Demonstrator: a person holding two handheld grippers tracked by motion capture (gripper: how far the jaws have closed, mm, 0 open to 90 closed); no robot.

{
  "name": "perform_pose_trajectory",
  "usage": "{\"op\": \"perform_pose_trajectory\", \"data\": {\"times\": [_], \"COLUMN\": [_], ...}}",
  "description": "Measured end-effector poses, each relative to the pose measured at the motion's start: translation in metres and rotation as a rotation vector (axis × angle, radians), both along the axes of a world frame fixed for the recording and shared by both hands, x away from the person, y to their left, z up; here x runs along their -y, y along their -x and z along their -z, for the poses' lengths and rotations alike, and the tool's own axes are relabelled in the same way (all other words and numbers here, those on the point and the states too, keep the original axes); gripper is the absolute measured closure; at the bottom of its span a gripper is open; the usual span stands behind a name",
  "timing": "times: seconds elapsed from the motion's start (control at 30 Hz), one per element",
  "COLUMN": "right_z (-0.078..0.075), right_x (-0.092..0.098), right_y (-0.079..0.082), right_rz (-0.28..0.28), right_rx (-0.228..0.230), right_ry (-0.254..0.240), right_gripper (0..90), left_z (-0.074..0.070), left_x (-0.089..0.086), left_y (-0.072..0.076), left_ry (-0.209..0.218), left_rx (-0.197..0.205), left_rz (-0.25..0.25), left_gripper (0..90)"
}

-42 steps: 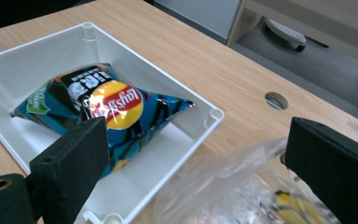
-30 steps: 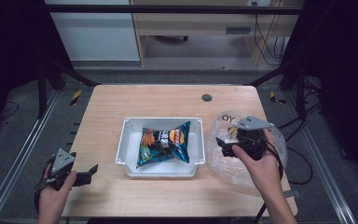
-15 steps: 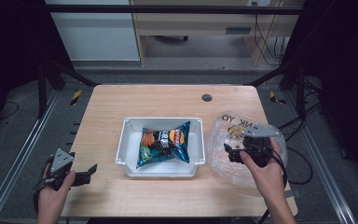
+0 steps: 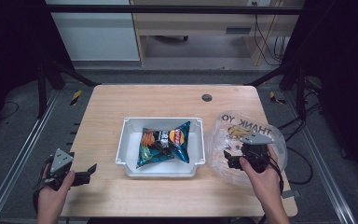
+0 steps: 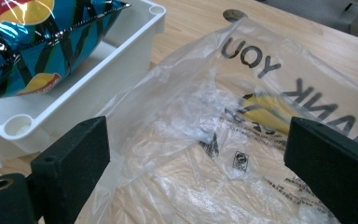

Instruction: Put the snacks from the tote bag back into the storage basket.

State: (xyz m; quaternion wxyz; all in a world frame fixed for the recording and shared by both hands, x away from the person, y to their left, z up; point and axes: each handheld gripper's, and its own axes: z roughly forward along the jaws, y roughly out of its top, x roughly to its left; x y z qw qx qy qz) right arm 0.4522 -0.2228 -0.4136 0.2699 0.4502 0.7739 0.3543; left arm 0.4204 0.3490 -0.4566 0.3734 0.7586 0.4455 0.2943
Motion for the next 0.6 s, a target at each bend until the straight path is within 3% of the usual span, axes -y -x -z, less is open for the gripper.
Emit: {"op": "perform_pose_trajectory", "data": {"times": [0.6], "right_z": [0.025], "right_x": [-0.005], "right_y": [0.003], "right_rz": [-0.027], "right_rx": [-0.038], "right_ry": [0.027], "right_gripper": [7.4], "left_z": [0.0], "left_x": [0.0], "left_y": [0.0], "left_ry": [-0.005], "left_rx": [-0.002], "left_rz": [0.002], "left_gripper": [3.6]}}
